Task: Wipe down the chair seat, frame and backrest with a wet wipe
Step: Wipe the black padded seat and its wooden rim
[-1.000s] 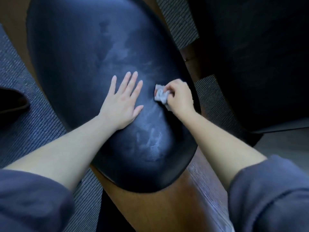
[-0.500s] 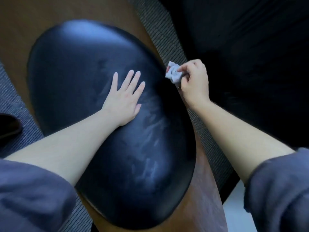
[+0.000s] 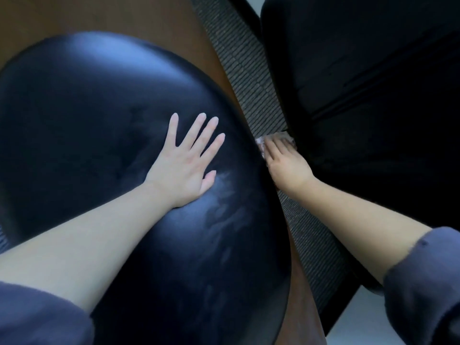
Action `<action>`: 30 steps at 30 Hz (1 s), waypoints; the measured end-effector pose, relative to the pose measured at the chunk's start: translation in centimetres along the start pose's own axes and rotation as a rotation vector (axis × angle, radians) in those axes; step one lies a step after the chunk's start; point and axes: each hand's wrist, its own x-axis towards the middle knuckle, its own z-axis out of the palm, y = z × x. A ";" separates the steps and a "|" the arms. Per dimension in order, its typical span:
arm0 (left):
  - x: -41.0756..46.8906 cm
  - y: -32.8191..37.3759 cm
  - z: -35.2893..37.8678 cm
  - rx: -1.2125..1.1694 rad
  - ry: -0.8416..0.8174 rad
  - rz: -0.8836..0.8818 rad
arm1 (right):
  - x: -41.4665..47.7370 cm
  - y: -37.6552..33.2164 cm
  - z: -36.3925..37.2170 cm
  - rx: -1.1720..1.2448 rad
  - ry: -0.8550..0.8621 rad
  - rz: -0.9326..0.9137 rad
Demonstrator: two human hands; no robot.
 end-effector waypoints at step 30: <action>0.1 -0.1 0.2 -0.013 0.034 0.003 | -2.1 -1.1 -2.3 0.139 -0.313 0.102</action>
